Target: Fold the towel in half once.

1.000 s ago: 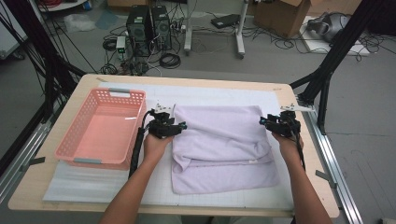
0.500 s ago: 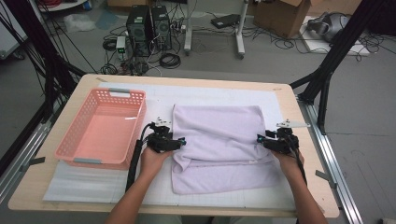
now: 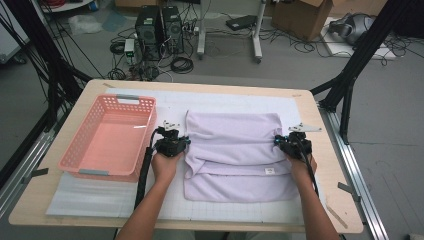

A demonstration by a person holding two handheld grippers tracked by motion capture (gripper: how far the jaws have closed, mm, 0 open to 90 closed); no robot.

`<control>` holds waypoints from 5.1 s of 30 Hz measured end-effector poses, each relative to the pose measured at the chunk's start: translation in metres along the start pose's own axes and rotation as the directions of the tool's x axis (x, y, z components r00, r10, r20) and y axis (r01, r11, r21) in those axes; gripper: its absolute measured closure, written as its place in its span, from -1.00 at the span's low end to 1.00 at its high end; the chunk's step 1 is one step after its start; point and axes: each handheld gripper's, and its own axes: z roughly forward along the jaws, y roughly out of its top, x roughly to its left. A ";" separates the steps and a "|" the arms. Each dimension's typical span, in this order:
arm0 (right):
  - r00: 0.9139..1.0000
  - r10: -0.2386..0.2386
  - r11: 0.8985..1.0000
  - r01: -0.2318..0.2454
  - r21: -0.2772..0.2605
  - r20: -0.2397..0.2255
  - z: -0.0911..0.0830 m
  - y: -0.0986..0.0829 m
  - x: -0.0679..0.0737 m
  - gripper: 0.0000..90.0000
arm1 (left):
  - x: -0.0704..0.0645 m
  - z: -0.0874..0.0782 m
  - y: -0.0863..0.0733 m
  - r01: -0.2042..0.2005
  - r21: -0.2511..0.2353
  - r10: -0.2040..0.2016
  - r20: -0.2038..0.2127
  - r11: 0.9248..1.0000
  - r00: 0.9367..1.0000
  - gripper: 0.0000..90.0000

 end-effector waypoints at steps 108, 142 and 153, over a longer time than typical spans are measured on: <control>0.998 -0.049 0.999 0.050 0.018 -0.050 -0.155 -0.105 0.048 0.50 | -0.037 -0.127 -0.095 -0.121 -0.005 0.118 0.277 0.993 0.954 0.61; 0.966 -0.163 0.981 0.180 0.069 -0.202 -0.147 -0.102 0.063 0.66 | -0.045 -0.133 -0.093 -0.200 -0.004 0.193 0.285 0.980 0.939 0.97; 0.982 -0.127 0.992 0.129 0.006 -0.138 -0.144 -0.098 0.062 0.37 | -0.058 -0.099 -0.084 -0.251 0.032 0.238 0.225 0.968 0.945 0.32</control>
